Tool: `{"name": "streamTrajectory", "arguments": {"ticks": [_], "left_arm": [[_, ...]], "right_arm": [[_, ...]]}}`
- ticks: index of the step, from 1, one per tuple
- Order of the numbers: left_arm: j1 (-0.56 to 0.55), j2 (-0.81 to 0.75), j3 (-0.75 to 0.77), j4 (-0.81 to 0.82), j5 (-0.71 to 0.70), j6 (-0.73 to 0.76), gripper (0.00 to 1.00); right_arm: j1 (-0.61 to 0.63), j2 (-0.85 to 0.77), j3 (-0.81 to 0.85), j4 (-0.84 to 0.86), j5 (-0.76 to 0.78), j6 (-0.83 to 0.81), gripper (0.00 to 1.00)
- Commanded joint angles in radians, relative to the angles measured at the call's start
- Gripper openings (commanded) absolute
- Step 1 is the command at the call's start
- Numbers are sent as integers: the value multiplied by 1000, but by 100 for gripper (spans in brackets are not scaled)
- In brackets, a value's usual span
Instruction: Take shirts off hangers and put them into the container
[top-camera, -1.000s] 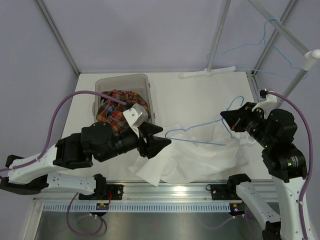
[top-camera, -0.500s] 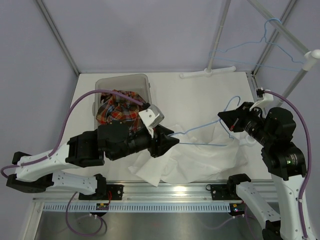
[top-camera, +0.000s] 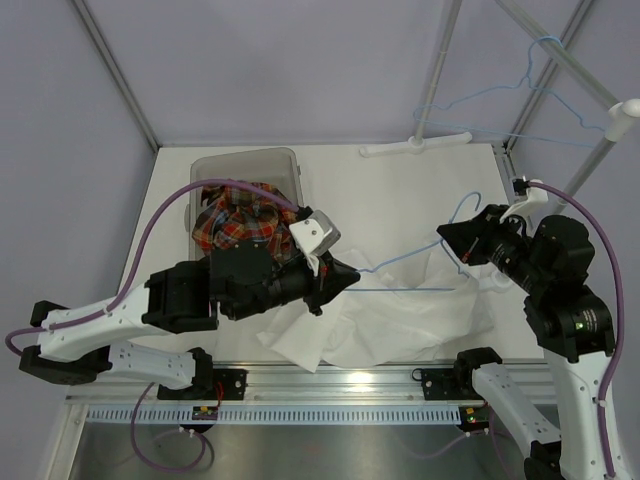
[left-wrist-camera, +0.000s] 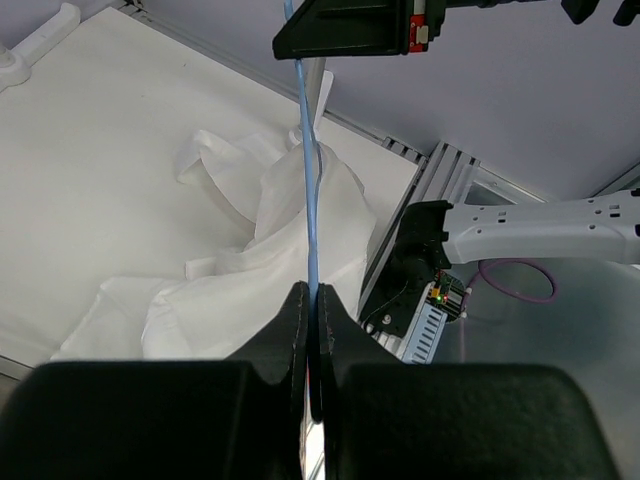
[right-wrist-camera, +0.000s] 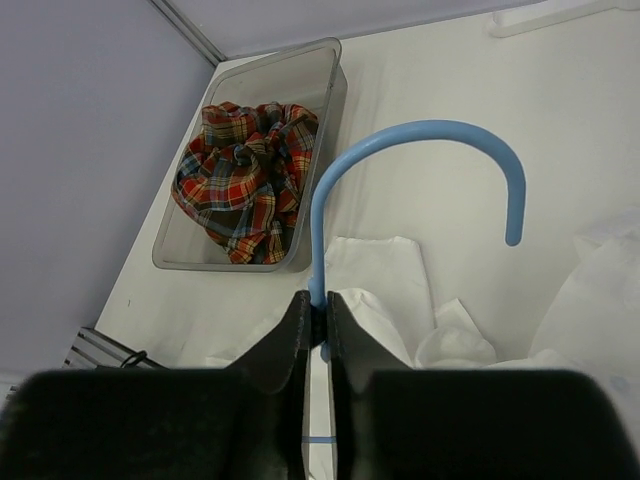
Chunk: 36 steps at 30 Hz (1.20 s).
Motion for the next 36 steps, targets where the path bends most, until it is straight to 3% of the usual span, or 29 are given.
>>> {"name": "streamTrajectory", "arguments": {"ticks": [1, 2, 5, 13, 20, 22, 23, 26, 29, 30, 36], "left_arm": [[2, 5, 29, 35, -7, -10, 0], [2, -3, 23, 44, -19, -12, 0], [2, -34, -8, 51, -48, -23, 0], [2, -106, -75, 58, -102, -41, 0], [2, -144, -132, 242, -104, 34, 0], [2, -124, -132, 296, -108, 86, 0], [2, -115, -131, 325, -111, 101, 0], [2, -54, -95, 416, -124, 180, 0], [11, 40, -22, 469, -127, 253, 0], [25, 66, 1, 482, -121, 258, 0], [109, 251, 165, 515, 8, 289, 0]], "right_arm": [[-4, -15, 45, -2, -49, -22, 16], [-4, -18, 47, -3, -50, -27, 33], [-4, -29, 54, -14, -40, -29, 51], [-4, -60, 129, -55, 12, -12, 72], [-4, -237, 312, -92, 153, 43, 76], [-4, -300, 372, -95, 162, 66, 67], [-4, -319, 384, -100, 158, 98, 54], [-4, -368, 393, -129, 72, 161, 48], [-7, -385, 366, -210, 20, 192, 21], [-7, -399, 326, -227, 7, 192, 3], [-9, -492, 133, -302, 15, 159, 0]]}}
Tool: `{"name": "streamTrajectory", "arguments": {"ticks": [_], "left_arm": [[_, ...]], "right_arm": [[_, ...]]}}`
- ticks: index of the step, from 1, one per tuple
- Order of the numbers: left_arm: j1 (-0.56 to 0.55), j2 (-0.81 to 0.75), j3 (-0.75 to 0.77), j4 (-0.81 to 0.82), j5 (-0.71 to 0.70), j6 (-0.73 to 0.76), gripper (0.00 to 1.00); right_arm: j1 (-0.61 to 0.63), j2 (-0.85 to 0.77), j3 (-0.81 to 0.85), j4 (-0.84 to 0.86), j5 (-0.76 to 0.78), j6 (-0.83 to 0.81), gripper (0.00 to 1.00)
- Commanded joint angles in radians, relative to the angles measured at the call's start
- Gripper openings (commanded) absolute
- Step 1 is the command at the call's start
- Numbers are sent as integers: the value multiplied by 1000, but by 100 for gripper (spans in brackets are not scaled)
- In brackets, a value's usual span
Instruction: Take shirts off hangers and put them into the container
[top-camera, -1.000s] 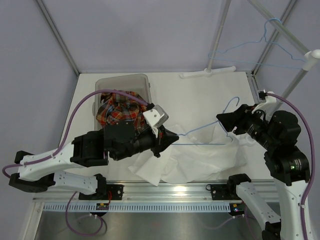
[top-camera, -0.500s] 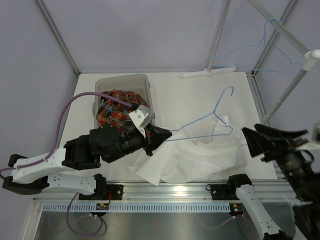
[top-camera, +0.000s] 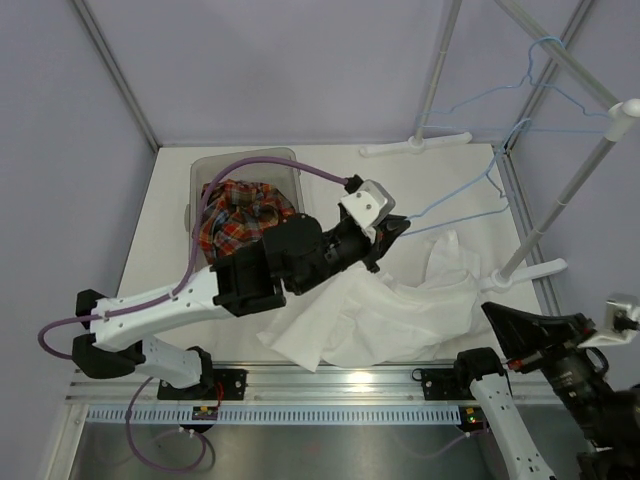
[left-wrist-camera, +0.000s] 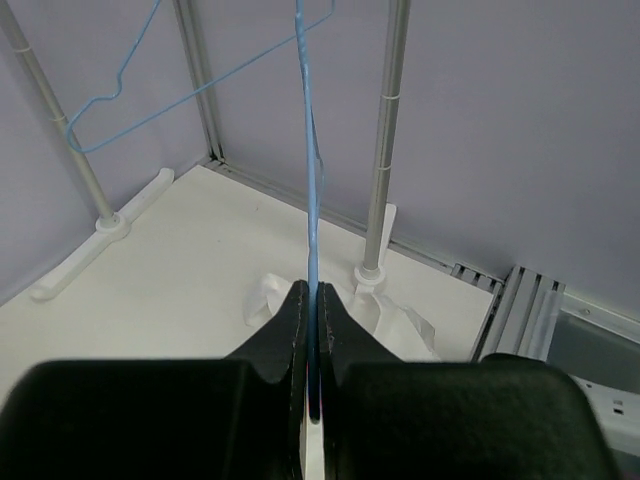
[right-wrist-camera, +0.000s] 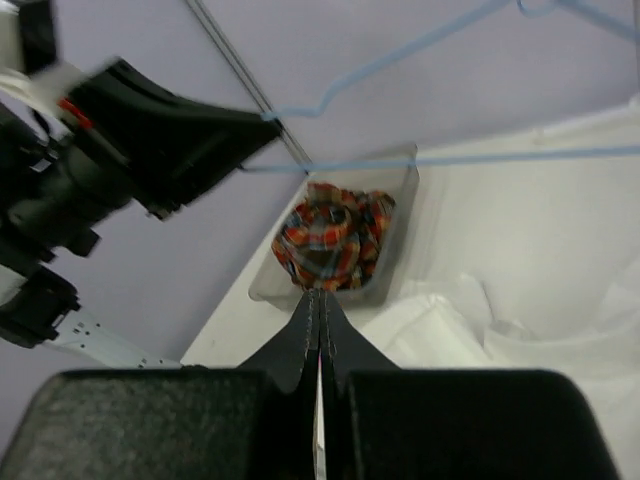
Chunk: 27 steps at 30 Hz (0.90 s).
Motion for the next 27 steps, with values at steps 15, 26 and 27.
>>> {"name": "streamTrajectory", "arguments": {"ticks": [15, 26, 27], "left_arm": [[277, 367, 469, 121, 403, -71, 0], [331, 475, 612, 126, 480, -111, 0], [337, 479, 620, 126, 486, -118, 0]], "right_arm": [[-4, -132, -310, -117, -51, -20, 0], [-4, -114, -348, -76, -39, -43, 0], [-6, -112, -350, -76, -42, -41, 0]]}}
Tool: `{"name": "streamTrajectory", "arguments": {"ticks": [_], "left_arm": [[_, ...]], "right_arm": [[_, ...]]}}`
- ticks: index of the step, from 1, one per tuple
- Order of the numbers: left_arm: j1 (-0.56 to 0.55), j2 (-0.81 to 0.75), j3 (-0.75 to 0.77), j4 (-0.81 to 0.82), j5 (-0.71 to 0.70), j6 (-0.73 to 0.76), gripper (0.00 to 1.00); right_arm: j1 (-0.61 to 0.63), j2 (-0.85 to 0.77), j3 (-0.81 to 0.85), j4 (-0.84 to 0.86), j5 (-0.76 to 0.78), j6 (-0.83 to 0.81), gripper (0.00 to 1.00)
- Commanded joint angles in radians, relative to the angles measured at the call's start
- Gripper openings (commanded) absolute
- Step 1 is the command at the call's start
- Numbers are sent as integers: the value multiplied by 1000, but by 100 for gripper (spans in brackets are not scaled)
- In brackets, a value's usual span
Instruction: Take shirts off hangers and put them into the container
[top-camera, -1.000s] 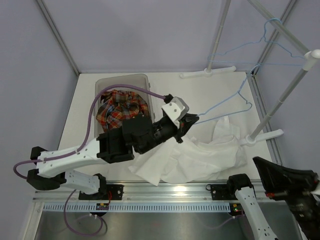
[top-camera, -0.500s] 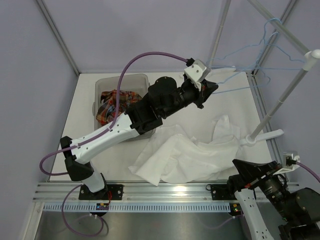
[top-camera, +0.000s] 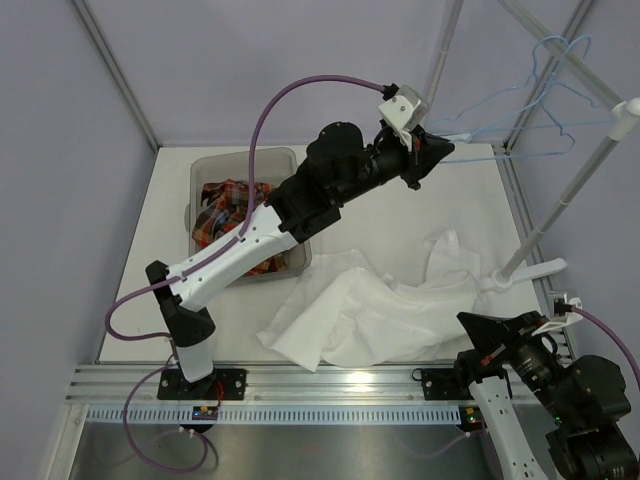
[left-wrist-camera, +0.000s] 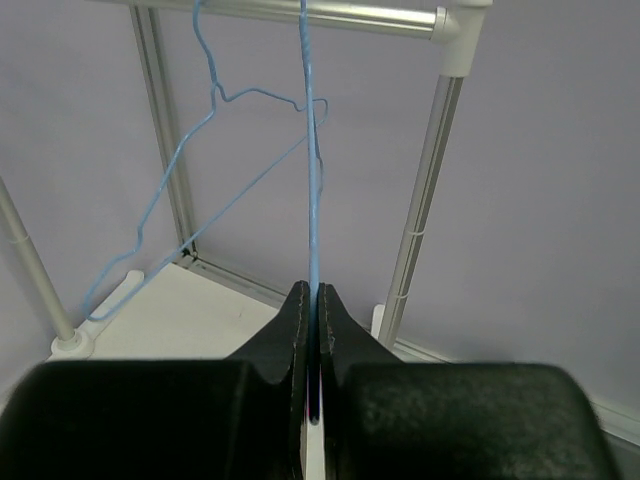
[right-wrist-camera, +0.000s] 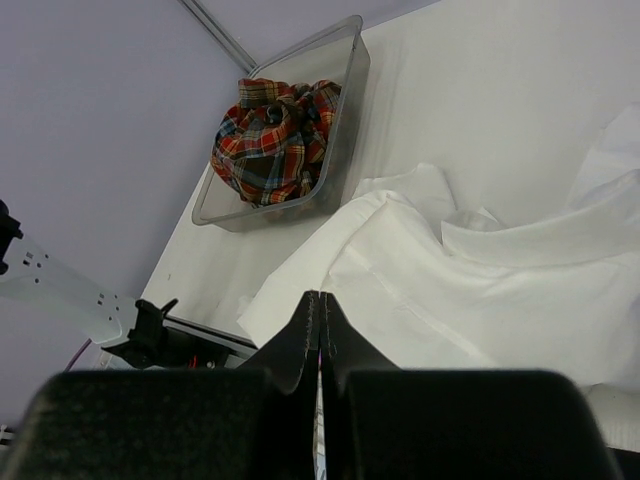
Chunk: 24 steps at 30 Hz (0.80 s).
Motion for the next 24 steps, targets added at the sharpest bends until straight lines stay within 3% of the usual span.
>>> {"name": "streamTrajectory", "arguments": {"ticks": [1, 12, 18, 21, 22, 24], "left_arm": [[18, 17, 74, 75, 71, -33, 0], [24, 69, 86, 83, 101, -69, 0], [24, 17, -51, 95, 81, -76, 0], [24, -25, -125, 115, 52, -78, 2], [24, -32, -141, 109, 33, -79, 10], [24, -68, -199, 105, 19, -76, 25]], "right_arm": [[-5, 24, -8, 37, -23, -26, 0], [-5, 20, -14, 38, -9, -35, 0], [-5, 21, -19, 37, 8, -43, 0], [-5, 29, -28, 37, 13, -47, 17], [-5, 30, -31, 37, 13, -47, 31], [-5, 36, -42, 40, 10, -46, 38]]}}
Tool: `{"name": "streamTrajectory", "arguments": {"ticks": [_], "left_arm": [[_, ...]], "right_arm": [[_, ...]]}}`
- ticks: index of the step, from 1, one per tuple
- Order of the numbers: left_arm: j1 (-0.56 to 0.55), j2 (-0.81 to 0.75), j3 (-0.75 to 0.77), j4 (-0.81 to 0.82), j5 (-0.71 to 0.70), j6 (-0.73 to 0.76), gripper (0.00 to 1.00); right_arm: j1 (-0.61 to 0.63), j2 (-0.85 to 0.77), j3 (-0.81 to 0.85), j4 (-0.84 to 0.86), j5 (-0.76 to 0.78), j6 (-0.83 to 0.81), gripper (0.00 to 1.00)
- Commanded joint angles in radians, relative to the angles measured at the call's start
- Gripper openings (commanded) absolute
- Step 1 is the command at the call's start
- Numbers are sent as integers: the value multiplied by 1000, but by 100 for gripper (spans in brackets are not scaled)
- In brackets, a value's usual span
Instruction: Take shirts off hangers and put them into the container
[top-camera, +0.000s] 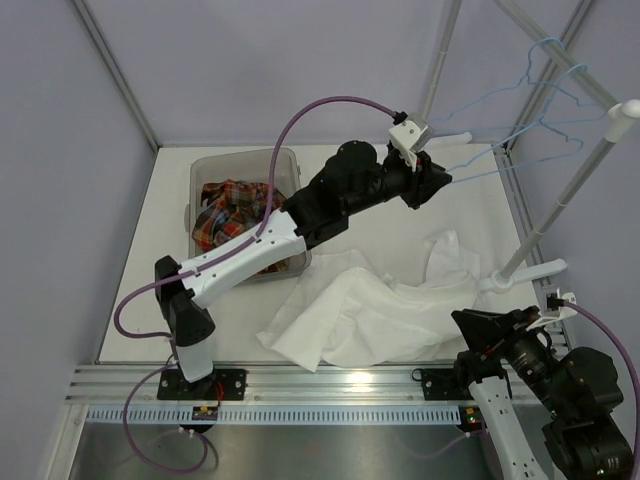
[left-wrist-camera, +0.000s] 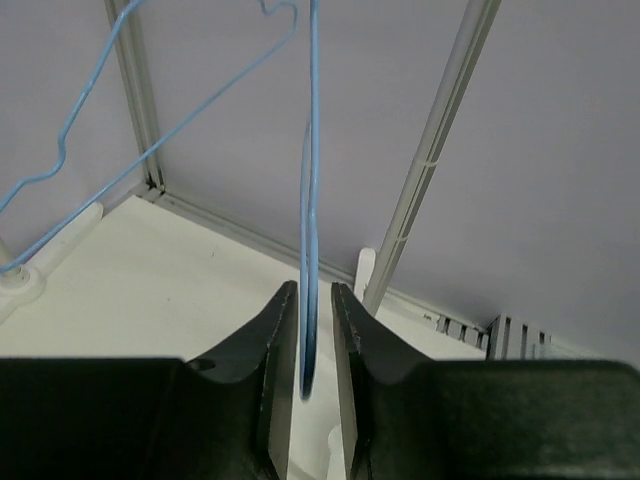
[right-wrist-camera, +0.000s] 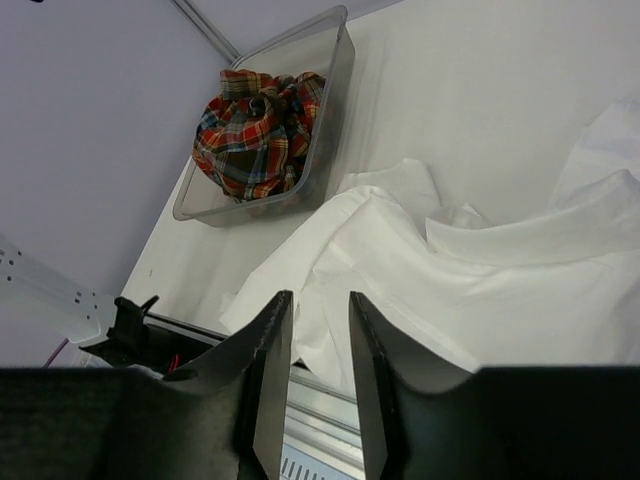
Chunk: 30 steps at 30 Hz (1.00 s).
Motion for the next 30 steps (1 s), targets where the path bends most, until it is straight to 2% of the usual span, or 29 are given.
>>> {"name": "streamTrajectory", "arguments": {"ticks": [1, 3, 4, 5, 11, 15, 18, 19, 22, 26, 30], "left_arm": [[5, -99, -75, 47, -49, -11, 29], [5, -143, -142, 48, -66, -10, 37], [5, -158, -164, 50, -83, -10, 49], [5, -172, -185, 50, -94, -10, 54], [5, -304, -323, 5, -161, 9, 68], [5, -384, -412, -28, -88, 21, 70], [5, -392, -468, -45, 97, 39, 71], [3, -389, -484, -36, 200, 47, 72], [-8, -360, -535, -15, 285, 87, 74], [-4, -280, -531, -2, 329, 124, 75], [15, -107, -443, -19, 449, 118, 75]], "right_arm": [[-5, 34, -18, 35, -1, -9, 42], [-5, 42, -26, 37, 7, 0, 47], [-5, 48, -30, 40, 7, 13, 50], [-4, 57, -41, 43, 6, 23, 54], [-4, 85, -65, 40, 42, 72, 59], [-5, 82, -6, 28, 107, 68, 61], [-5, 85, 69, 28, 119, 42, 62], [-5, 89, 89, 23, 119, 37, 63], [-5, 102, 160, 6, 102, 25, 63], [-5, 91, 232, -23, 84, 34, 64], [-4, 89, 274, -61, 82, 36, 64]]}}
